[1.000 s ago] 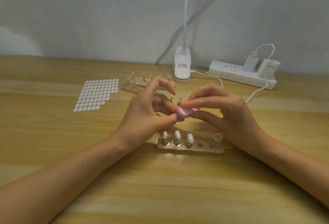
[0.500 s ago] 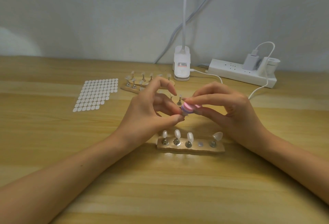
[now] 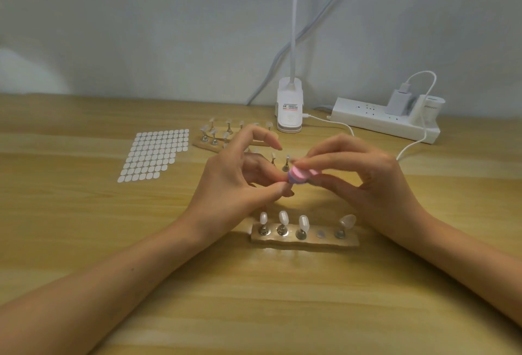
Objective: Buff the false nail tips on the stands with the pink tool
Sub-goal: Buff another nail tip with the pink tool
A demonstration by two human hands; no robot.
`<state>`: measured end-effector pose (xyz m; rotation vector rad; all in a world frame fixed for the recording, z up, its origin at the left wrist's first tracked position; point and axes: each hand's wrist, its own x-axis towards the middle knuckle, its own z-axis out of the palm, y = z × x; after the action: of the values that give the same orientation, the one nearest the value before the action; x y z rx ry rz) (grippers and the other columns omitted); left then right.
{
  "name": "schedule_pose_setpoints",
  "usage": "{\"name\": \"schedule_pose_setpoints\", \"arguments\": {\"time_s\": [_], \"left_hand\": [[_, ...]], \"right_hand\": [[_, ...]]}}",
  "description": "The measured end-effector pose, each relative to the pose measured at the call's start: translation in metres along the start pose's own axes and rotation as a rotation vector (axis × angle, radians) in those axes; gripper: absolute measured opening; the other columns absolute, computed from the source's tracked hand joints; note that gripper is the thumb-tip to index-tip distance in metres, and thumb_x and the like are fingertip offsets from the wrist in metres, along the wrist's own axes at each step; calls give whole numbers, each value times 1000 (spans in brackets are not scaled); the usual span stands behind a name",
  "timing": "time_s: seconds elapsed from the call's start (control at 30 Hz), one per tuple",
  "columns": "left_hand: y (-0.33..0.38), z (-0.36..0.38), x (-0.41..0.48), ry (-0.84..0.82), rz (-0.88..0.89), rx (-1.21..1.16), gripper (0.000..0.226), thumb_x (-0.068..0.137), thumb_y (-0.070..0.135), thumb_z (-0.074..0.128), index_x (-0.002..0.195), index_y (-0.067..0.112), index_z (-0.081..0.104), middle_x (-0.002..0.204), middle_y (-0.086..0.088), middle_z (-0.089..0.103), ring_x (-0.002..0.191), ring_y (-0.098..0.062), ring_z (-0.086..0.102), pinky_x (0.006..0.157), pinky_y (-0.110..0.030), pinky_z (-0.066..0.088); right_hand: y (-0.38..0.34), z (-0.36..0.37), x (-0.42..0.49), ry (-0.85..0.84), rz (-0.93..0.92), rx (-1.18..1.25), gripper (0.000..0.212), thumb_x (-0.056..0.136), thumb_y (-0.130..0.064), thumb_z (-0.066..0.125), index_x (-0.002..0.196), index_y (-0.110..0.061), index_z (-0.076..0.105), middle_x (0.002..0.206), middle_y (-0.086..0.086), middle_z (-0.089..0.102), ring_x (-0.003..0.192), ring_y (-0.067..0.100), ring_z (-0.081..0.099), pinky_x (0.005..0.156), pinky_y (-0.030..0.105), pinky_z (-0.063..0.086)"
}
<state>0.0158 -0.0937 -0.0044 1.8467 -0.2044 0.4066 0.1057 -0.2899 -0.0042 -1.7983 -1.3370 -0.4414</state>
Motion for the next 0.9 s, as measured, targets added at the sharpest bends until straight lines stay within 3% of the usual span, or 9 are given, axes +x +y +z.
{"name": "schedule_pose_setpoints", "arguments": {"time_s": [0.17, 0.3, 0.43, 0.53, 0.9], "left_hand": [[-1, 0, -1, 10, 5, 14, 45, 79, 3, 82, 110, 20, 55, 78, 0, 78, 76, -16, 77, 63, -25, 59], [-1, 0, -1, 3, 4, 17, 47, 79, 4, 83, 113, 20, 55, 79, 0, 78, 76, -15, 77, 66, -26, 60], [-3, 0, 1, -8, -11, -44, 50, 78, 2, 82, 116, 19, 54, 81, -4, 78, 76, -21, 77, 71, -26, 59], [-3, 0, 0, -17, -25, -50, 52, 78, -1, 82, 118, 19, 55, 82, -4, 78, 77, -21, 77, 73, -27, 61], [-2, 1, 0, -6, 2, -10, 50, 80, 2, 82, 118, 18, 54, 77, -3, 77, 73, -20, 77, 66, -24, 58]], "right_hand": [[4, -3, 0, 7, 13, 16, 25, 84, -11, 71, 109, -11, 74, 100, 7, 65, 95, 14, 65, 84, 24, 53], [3, -4, 0, 30, 94, 84, 24, 87, -23, 68, 110, -20, 72, 102, 5, 68, 97, 19, 67, 84, 39, 56], [1, -1, 0, -31, 26, 53, 25, 85, -21, 70, 108, -14, 73, 99, 8, 68, 94, 18, 67, 83, 34, 56], [4, -5, 0, -16, 60, 43, 25, 84, -15, 72, 108, -9, 75, 98, 9, 68, 92, 21, 67, 82, 37, 56], [0, -5, 0, -17, 35, 47, 25, 83, -17, 73, 106, -10, 75, 98, 6, 69, 91, 18, 67, 82, 32, 57]]}}
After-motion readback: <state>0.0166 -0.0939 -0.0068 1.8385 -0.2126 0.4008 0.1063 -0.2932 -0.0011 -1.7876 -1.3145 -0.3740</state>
